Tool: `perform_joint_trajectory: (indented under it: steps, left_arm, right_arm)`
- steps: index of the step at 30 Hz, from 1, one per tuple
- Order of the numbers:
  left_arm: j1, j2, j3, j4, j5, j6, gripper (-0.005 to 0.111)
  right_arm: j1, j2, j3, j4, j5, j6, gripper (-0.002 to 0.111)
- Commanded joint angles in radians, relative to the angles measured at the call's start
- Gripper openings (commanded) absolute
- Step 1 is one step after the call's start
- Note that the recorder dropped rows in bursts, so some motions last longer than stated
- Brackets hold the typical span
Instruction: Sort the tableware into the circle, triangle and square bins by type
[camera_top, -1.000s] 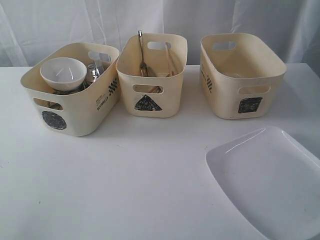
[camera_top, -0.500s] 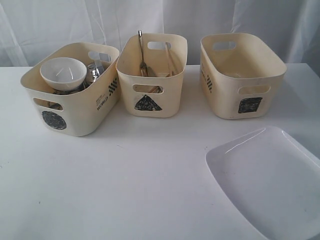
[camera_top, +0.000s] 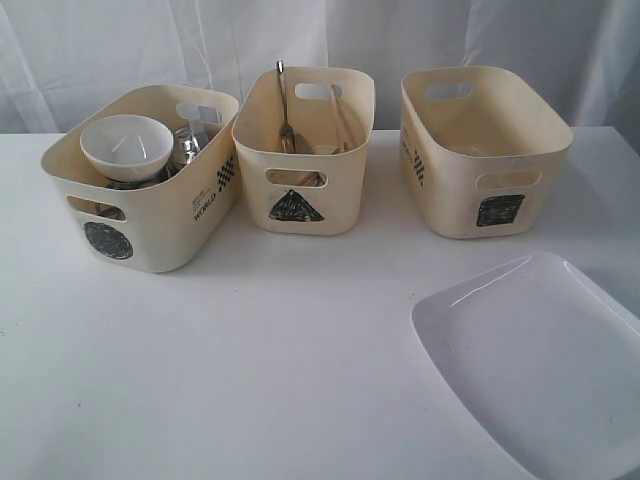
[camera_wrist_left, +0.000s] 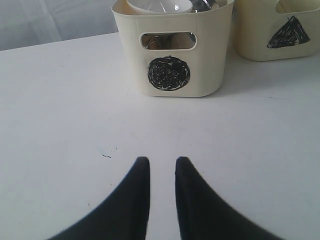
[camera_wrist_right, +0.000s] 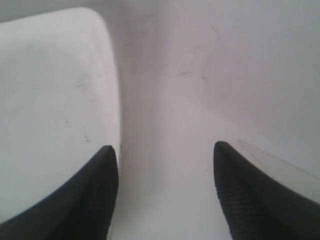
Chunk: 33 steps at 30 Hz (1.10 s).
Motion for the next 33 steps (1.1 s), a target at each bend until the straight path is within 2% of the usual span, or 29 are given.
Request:
perform_joint_trajectory:
  steps: [1, 5, 8, 13, 16, 22, 25, 33]
  left_arm:
    - [0.003, -0.005, 0.004, -0.002, 0.004, -0.007, 0.025]
    - [0.003, -0.005, 0.004, -0.002, 0.004, -0.007, 0.025]
    - [0.003, -0.005, 0.004, -0.002, 0.004, -0.007, 0.025]
    - [0.003, -0.005, 0.004, -0.002, 0.004, -0.007, 0.025]
    - [0.003, -0.005, 0.004, -0.002, 0.004, -0.007, 0.025]
    - [0.003, -0.005, 0.004, -0.002, 0.004, -0.007, 0.025]
    - [0.003, -0.005, 0.004, -0.002, 0.004, -0.007, 0.025]
    - [0.003, -0.005, 0.004, -0.002, 0.004, -0.007, 0.025]
  right_arm:
    - [-0.005, -0.003, 0.004, 0.020, -0.018, -0.044, 0.054]
    - [-0.005, -0.003, 0.004, 0.018, -0.040, -0.052, 0.054]
    - [-0.005, -0.003, 0.004, 0.002, -0.120, -0.108, 0.054]
    - [-0.005, 0.009, 0.004, -0.029, -0.152, -0.118, 0.062]
    - [-0.005, 0.035, 0.004, -0.042, -0.128, -0.091, 0.064]
    - [-0.012, 0.152, 0.004, -0.092, -0.194, 0.012, 0.064]
    - [-0.039, 0.232, 0.004, -0.160, -0.310, 0.064, 0.064]
    - [-0.139, 0.400, -0.033, -0.232, -0.446, 0.112, 0.064]
